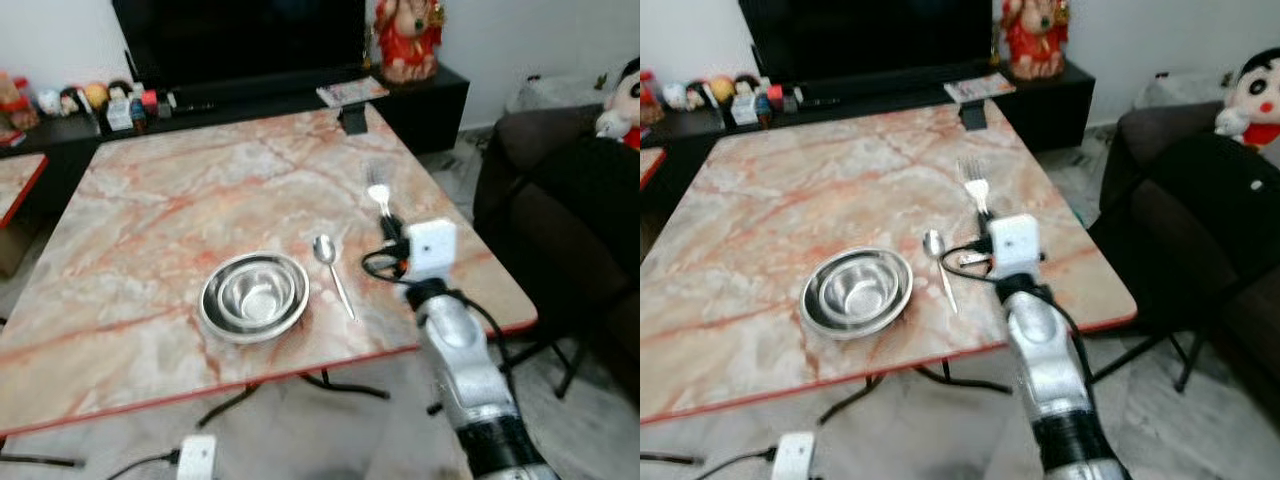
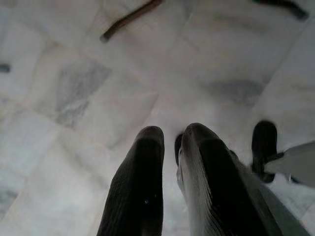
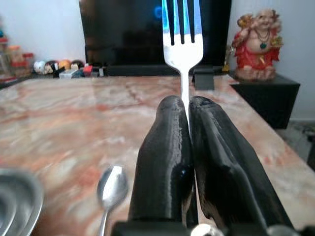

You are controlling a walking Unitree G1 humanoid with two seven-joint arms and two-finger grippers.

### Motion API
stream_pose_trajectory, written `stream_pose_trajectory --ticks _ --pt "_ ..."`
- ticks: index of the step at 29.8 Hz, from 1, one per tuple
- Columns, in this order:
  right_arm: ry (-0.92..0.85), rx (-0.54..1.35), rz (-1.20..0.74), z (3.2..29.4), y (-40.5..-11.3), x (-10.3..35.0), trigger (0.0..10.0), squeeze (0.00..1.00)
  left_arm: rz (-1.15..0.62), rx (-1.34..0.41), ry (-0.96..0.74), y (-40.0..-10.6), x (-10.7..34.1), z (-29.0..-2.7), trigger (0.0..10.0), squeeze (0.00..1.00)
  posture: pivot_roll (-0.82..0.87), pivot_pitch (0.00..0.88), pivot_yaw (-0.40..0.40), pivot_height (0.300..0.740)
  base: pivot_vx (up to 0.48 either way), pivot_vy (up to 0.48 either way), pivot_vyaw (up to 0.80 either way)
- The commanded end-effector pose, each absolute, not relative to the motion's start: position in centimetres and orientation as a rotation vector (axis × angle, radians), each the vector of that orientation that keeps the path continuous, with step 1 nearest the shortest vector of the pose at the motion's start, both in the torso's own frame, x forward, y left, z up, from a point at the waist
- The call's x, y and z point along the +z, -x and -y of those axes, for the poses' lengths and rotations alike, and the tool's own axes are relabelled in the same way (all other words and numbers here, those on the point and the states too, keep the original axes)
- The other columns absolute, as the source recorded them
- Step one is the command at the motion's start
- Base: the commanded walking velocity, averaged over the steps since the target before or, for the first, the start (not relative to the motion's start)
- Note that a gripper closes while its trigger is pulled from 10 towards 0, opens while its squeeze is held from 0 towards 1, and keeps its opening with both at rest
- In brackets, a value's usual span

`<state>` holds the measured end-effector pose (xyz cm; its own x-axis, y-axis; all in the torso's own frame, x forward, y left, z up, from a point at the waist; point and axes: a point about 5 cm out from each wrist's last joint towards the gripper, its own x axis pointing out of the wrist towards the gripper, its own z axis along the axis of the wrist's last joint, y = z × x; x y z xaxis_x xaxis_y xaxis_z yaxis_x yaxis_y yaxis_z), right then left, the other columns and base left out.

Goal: Setting the table

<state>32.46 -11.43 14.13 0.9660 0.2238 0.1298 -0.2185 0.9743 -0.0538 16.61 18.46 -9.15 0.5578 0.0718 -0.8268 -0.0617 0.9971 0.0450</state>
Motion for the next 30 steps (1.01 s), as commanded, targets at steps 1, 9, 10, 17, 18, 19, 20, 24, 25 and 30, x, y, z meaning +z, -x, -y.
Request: stream_pose_trajectory --ticks 1,9,10,17,18,19,20,24,25,30 --pt "0.032 0.257 0.149 10.34 -32.47 14.57 10.0 0.00 -0.987 0.100 -0.032 -16.23 -9.17 -19.55 10.0 0.00 -0.09 0.000 0.043 0.740 0.000 0.000 0.00" --pt "0.069 0.284 0.167 9.92 -32.36 14.76 10.0 0.00 -0.989 0.091 -0.048 -16.22 -9.19 -19.46 10.0 0.00 -0.09 0.000 0.042 0.740 0.000 -0.142 0.00" --pt "0.073 0.283 0.166 9.92 -32.34 14.70 10.0 0.00 -0.989 0.093 -0.048 -16.21 -9.19 -19.47 10.0 0.00 -0.09 0.000 0.042 0.740 0.000 -0.382 0.00" --pt "0.048 0.264 0.146 10.23 -32.44 14.48 10.0 0.00 -0.989 0.095 -0.050 -16.25 -9.18 -19.51 10.0 0.00 -0.09 0.000 0.042 0.740 0.103 -0.380 0.12" --pt "0.048 0.265 0.145 10.22 -32.44 14.48 10.0 0.00 -0.990 0.095 -0.050 -16.24 -9.18 -19.52 10.0 0.00 -0.09 0.000 0.042 0.740 0.000 -0.379 0.00" --pt "0.048 0.266 0.145 10.21 -32.43 14.47 10.0 0.00 -0.990 0.096 -0.050 -16.23 -9.18 -19.52 10.0 0.00 -0.09 0.000 0.042 0.740 0.000 -0.379 0.00" --pt "0.048 0.267 0.145 10.21 -32.42 14.47 10.0 0.00 -0.990 0.096 -0.051 -16.23 -9.18 -19.53 10.0 0.00 -0.09 0.000 0.042 0.740 0.240 -0.379 0.00" --pt "0.045 0.269 0.137 10.08 -32.43 14.32 10.0 0.00 -0.991 0.105 -0.048 -16.23 -9.18 -19.62 10.0 0.00 -0.09 0.000 0.042 0.740 0.120 -0.189 0.00" --pt "0.044 0.269 0.136 10.07 -32.43 14.30 10.0 0.00 -0.991 0.107 -0.047 -16.23 -9.18 -19.64 10.0 0.00 -0.09 0.000 0.042 0.740 0.000 0.000 0.00" --pt "0.046 0.273 0.128 10.01 -32.41 14.12 10.0 0.00 -0.992 0.115 -0.044 -16.17 -9.18 -19.79 10.0 0.00 -0.09 0.000 0.041 0.740 0.000 0.000 0.00"
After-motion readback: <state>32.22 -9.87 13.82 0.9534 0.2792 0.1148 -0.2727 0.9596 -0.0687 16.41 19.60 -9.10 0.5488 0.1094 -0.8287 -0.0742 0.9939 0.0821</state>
